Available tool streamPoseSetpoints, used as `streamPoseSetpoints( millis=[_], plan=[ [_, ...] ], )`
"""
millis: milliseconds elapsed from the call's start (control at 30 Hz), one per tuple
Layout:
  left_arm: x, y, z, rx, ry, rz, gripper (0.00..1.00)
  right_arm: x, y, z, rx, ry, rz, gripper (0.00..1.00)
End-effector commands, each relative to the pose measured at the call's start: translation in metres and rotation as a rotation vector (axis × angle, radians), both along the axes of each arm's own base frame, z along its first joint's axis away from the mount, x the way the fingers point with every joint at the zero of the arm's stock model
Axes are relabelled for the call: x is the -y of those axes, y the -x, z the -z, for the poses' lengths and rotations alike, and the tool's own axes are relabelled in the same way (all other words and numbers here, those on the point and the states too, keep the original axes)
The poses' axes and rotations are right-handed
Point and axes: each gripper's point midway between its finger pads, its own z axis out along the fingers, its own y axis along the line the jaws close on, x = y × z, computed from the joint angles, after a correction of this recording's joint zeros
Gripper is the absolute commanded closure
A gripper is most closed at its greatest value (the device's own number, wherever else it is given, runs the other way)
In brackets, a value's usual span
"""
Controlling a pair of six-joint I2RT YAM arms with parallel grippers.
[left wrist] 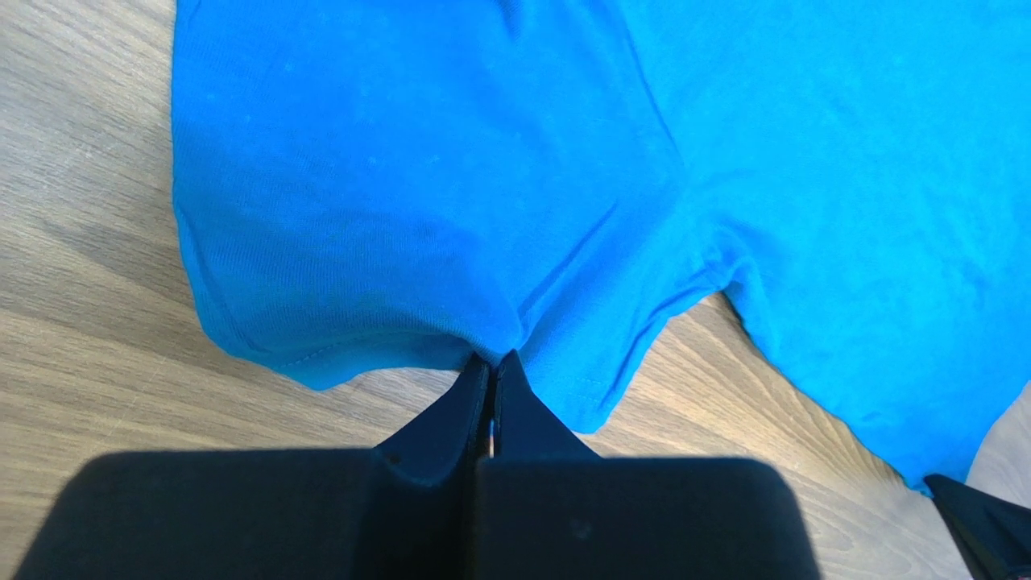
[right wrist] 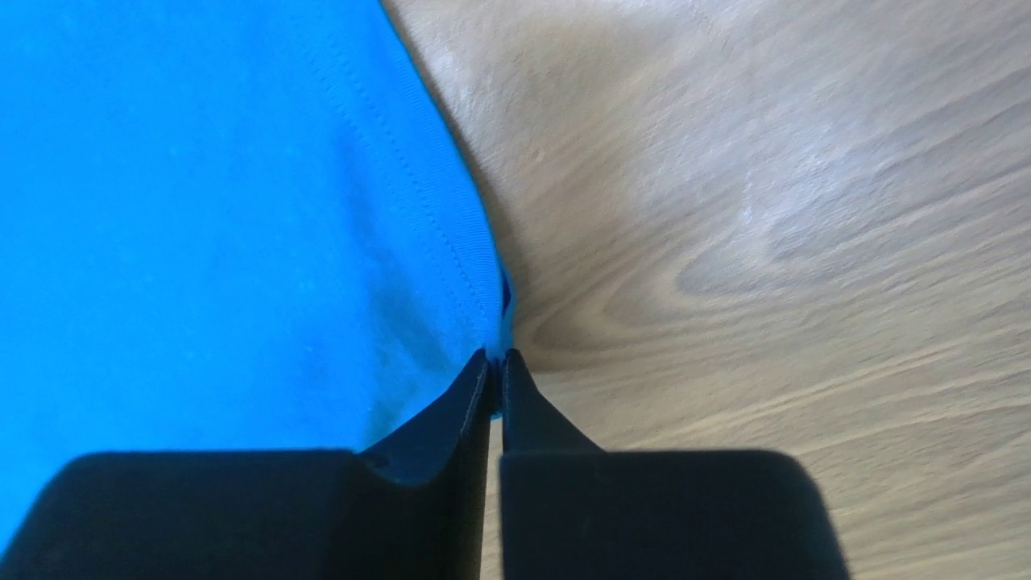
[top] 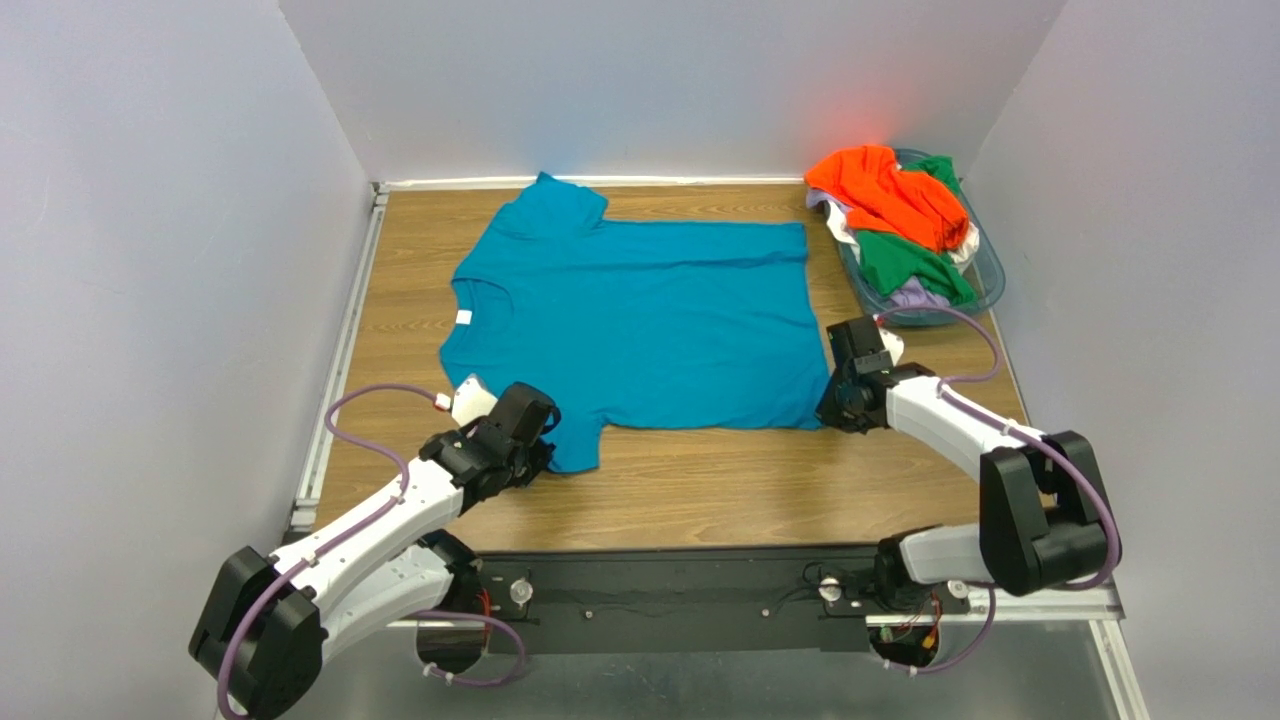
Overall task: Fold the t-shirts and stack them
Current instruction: Fold the tshirt
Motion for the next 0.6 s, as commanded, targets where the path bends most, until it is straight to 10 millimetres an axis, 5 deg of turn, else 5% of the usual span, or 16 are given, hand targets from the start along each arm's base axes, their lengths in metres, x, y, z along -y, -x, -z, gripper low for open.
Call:
streamPoseSetpoints(
  millis=[0, 167, 367, 567],
  plan=[
    [-0.004, -0.004, -0.014, 0.026, -0.017, -0.005, 1.00, -0.008, 0.028, 0.010, -0.062, -0.069, -0.024, 0.91],
    [0.009, 0.008, -0.013, -0.023, 0.053, 0.038, 1.00, 0.000, 0.056, -0.004, -0.090, -0.064, 0.009, 0.96],
    [0.019, 0.020, -0.019, -0.043, 0.124, 0.034, 1.00, -0.003, 0.056, -0.026, -0.056, -0.099, 0.032, 0.96],
    [0.012, 0.012, -0.034, 0.023, 0.113, -0.003, 1.00, -0.007, 0.051, -0.032, -0.052, -0.105, 0.004, 0.96]
  ],
)
